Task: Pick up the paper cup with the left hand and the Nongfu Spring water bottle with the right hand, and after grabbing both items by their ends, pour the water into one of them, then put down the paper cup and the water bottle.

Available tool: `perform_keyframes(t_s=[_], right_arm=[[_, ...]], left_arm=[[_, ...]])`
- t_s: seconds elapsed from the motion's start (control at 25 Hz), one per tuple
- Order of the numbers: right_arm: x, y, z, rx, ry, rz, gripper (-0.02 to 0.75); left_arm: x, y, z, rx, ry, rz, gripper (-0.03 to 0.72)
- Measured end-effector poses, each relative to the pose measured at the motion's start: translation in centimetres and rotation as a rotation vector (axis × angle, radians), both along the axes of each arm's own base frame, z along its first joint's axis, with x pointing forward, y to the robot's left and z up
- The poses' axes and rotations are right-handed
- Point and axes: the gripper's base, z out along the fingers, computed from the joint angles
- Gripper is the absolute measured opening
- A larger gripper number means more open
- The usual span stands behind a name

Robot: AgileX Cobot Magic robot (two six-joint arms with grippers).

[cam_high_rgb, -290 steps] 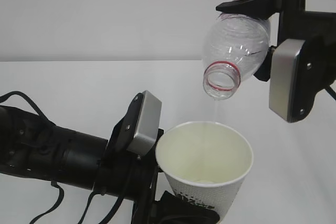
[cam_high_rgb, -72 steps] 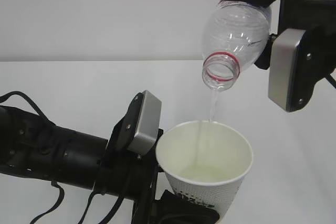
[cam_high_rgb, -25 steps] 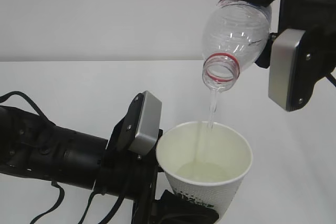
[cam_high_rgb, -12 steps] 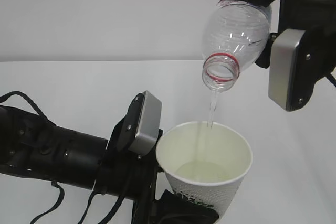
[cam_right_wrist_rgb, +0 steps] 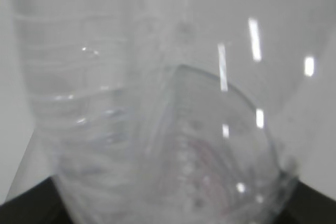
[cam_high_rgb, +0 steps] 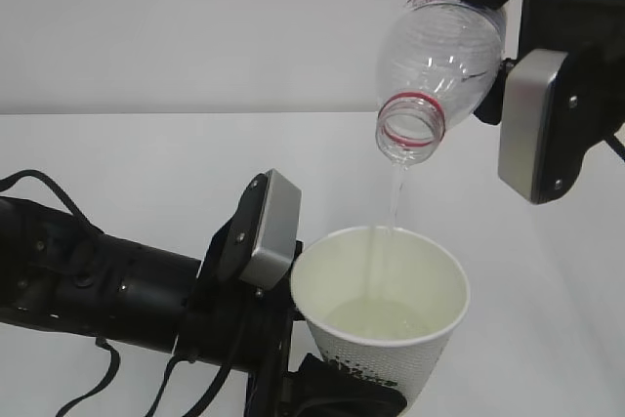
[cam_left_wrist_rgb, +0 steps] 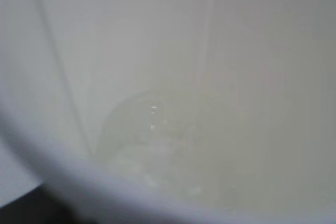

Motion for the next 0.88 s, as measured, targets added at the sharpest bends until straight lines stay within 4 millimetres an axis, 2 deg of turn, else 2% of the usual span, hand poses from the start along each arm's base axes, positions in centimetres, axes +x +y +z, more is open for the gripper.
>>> perform_keyframes(t_s=[0.88], right_arm=[[0.01, 0.00, 0.09, -0.003, -0.018, 0.001, 0.485]], left_arm=[[-0.13, 0.03, -0.07, 0.007, -0.006, -0.017, 0.510]])
